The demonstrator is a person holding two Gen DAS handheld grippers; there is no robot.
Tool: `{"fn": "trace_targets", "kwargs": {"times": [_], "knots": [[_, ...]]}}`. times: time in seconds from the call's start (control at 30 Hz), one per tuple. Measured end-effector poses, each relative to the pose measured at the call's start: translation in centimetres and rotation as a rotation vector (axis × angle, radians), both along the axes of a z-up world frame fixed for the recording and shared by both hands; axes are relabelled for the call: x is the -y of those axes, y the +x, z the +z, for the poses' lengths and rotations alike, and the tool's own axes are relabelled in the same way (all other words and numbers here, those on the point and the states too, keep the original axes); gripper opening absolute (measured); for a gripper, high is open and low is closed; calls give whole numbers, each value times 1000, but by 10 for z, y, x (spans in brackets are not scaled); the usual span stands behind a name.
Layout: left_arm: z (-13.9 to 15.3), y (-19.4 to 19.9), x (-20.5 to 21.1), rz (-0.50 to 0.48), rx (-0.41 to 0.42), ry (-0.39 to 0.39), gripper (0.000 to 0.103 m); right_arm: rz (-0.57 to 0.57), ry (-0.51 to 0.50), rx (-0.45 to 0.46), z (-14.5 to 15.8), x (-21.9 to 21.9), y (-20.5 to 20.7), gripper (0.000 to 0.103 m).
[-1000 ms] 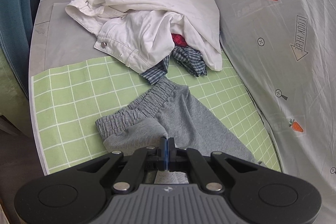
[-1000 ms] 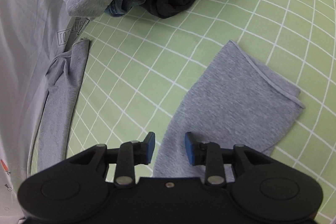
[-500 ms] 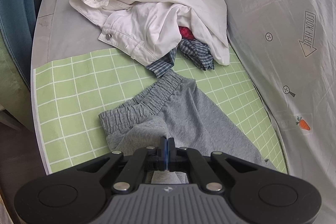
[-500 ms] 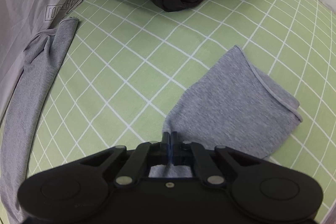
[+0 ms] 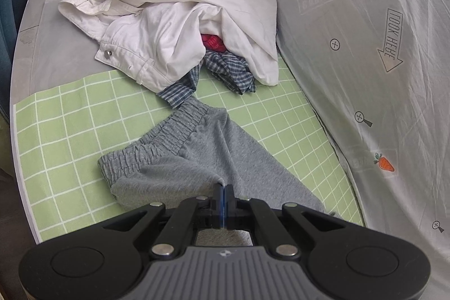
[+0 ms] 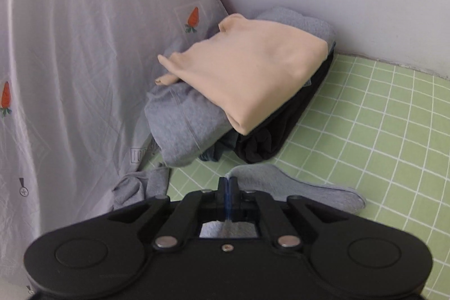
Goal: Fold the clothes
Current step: 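Lay the folded leg down with the right gripper while the left gripper holds the waistband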
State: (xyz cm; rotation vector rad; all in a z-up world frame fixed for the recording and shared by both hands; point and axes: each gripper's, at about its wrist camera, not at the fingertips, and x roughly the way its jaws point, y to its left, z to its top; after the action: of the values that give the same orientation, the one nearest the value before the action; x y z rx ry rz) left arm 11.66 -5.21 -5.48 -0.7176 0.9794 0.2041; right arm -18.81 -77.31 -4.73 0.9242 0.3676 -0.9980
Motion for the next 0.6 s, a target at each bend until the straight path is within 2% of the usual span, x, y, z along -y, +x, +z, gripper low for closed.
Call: {"fn": "trace_targets", "kwargs": {"times": [0.17,0.3,0.4,0.6], "knots": [[32,21,7,-41,114,-53,0,13,-81,167,42,14,-10,0],[47,15,13,-71,159,-27,0,0,-109,180,49,6,-26,0],[32,-2,7,-60,114,-22,0,-23,-74,125,27,0,-47,0],[-37,-51,-24,13,-96,17,0,-71,43,-63,-47,-11,-92,0]]}}
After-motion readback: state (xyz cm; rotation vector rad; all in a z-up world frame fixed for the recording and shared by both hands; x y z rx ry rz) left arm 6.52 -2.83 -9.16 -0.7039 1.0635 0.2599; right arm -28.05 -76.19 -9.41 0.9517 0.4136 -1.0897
